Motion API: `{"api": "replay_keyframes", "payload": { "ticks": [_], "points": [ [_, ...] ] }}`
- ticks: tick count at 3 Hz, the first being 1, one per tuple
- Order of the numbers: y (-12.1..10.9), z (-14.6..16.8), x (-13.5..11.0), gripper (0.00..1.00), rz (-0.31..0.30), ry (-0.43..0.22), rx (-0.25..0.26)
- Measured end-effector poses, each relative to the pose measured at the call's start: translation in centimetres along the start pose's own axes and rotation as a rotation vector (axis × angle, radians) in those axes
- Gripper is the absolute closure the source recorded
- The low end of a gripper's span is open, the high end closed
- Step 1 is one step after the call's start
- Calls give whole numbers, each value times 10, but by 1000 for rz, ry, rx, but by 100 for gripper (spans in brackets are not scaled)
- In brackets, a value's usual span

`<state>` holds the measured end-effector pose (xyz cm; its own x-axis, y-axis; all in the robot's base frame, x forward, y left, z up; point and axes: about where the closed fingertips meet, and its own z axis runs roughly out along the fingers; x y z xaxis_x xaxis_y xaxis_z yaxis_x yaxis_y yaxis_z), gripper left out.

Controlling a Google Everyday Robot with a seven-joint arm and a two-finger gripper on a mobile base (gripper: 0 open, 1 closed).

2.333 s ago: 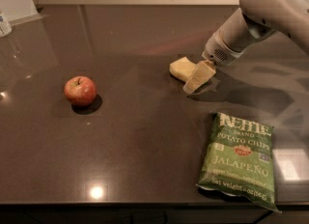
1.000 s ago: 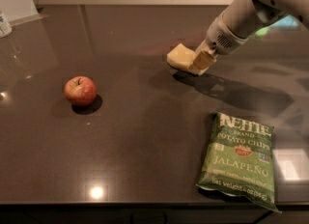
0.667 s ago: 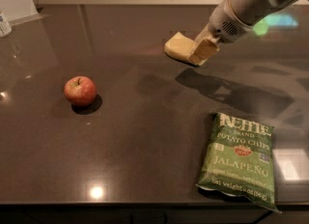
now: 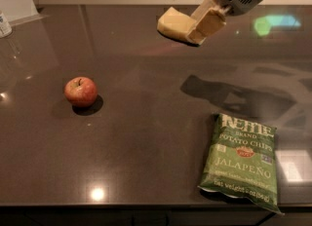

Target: Pick sponge

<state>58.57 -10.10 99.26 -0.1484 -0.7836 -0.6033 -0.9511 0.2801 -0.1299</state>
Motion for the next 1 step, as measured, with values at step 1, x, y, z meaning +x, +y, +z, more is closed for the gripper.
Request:
{"api": "replay_keyframes", "payload": {
  "ticks": [1],
  "points": [
    [0, 0, 0, 100, 0, 0, 0]
  ]
}}
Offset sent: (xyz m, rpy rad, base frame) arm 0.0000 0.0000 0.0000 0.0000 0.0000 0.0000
